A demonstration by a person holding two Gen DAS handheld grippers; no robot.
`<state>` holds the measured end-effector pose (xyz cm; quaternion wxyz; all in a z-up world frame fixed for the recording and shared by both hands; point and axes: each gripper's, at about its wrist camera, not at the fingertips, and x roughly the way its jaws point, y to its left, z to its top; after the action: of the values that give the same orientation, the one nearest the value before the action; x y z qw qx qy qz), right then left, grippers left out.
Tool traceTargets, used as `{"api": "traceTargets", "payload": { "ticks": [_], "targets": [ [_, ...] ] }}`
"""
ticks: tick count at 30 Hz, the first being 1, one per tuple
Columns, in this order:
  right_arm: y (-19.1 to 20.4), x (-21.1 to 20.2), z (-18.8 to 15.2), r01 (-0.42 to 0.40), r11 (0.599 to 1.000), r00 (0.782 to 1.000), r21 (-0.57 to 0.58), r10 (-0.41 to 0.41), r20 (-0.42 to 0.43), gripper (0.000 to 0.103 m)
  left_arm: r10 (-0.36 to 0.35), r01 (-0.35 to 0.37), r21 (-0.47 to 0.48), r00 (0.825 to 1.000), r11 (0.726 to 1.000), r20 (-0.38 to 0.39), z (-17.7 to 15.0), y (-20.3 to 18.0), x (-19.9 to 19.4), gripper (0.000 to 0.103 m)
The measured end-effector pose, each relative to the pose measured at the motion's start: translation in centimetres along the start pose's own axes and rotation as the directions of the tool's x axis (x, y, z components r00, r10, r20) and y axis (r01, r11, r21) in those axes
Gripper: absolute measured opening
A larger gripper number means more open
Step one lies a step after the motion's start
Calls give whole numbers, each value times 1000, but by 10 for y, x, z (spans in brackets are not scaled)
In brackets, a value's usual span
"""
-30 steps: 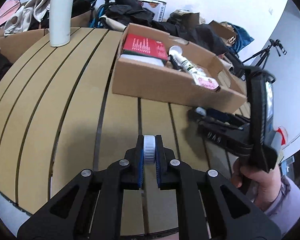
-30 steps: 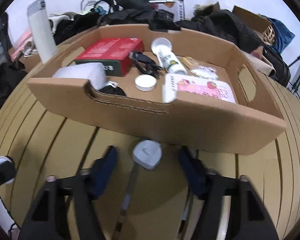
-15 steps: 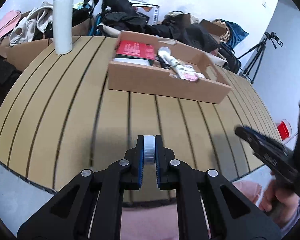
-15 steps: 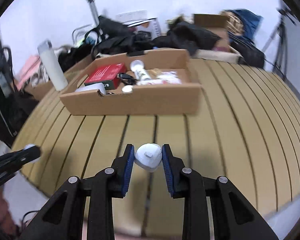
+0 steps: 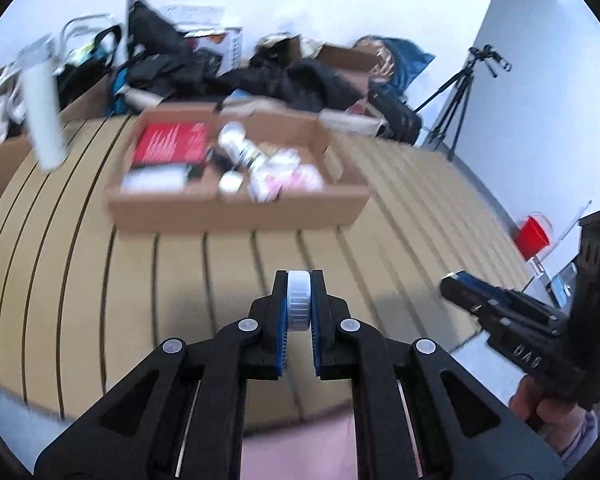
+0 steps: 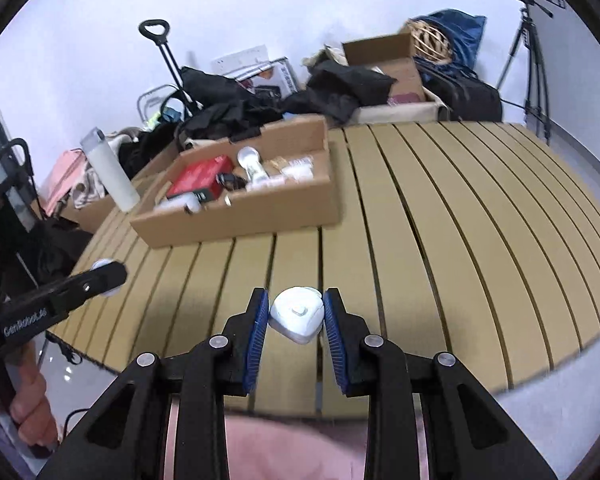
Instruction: Organize objects
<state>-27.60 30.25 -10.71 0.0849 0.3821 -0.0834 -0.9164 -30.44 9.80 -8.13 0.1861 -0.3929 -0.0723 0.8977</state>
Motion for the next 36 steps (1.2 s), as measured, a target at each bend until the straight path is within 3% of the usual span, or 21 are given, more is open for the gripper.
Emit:
{"api": "traceTargets", "payload": {
  "ticks": [3, 7, 10, 13, 15, 16, 17, 19, 20, 21, 25, 28, 30, 32, 36],
  "targets": [
    [-3, 17, 42, -20, 999, 999, -29, 21, 37, 31, -20, 21, 29, 1000, 999, -16, 51, -2, 33, 6],
    [-7, 62, 108, -76, 996, 996, -45, 78, 43, 31, -55, 55, -1, 995, 998, -83, 114, 9, 101, 6],
    [-17, 119, 158, -155, 988, 988, 0, 155, -18, 31, -37, 31, -40, 987, 999, -156, 148, 24, 161, 6],
    [-23, 174, 190, -137, 990, 987, 20, 138, -84, 32, -6, -7, -68, 981, 998, -196, 158, 38, 207, 8],
    [-22, 208, 204, -125, 992, 986, 9, 125, -112, 33, -31, 8, -113, 978, 994, -206, 158, 47, 228, 25],
    [-21, 222, 208, -97, 995, 987, -1, 96, -131, 38, -64, 38, -132, 977, 991, -204, 158, 50, 233, 46],
    [-20, 235, 211, -70, 997, 986, -11, 68, -155, 44, -81, 54, -131, 975, 990, -207, 156, 52, 237, 56],
    [-21, 246, 215, -70, 998, 984, -3, 68, -164, 71, -91, 67, -128, 976, 990, -199, 155, 54, 233, 58],
    [-20, 245, 216, -71, 997, 986, -4, 70, -149, 74, -104, 80, -125, 975, 989, -195, 155, 55, 229, 63],
    [-20, 241, 216, -78, 997, 988, -7, 76, -135, 75, -113, 91, -119, 975, 989, -190, 156, 57, 224, 66],
    [-18, 216, 221, -66, 997, 993, -33, 63, -99, 75, -36, 25, -71, 985, 997, -166, 165, 64, 196, 71],
    [-13, 199, 226, -33, 998, 993, -60, 26, -116, 75, 52, -64, -52, 980, 997, -192, 171, 72, 167, 92],
    [-9, 185, 227, 4, 996, 989, -91, -17, -146, 75, 89, -97, -25, 973, 995, -212, 170, 77, 143, 93],
    [-4, 172, 225, 23, 994, 979, -110, -45, -200, 75, 142, -143, 9, 969, 990, -200, 169, 82, 118, 101],
    [9, 145, 214, -12, 993, 960, -117, -21, -279, 75, 261, -254, 67, 953, 965, -152, 168, 89, 67, 103]
  ]
}}
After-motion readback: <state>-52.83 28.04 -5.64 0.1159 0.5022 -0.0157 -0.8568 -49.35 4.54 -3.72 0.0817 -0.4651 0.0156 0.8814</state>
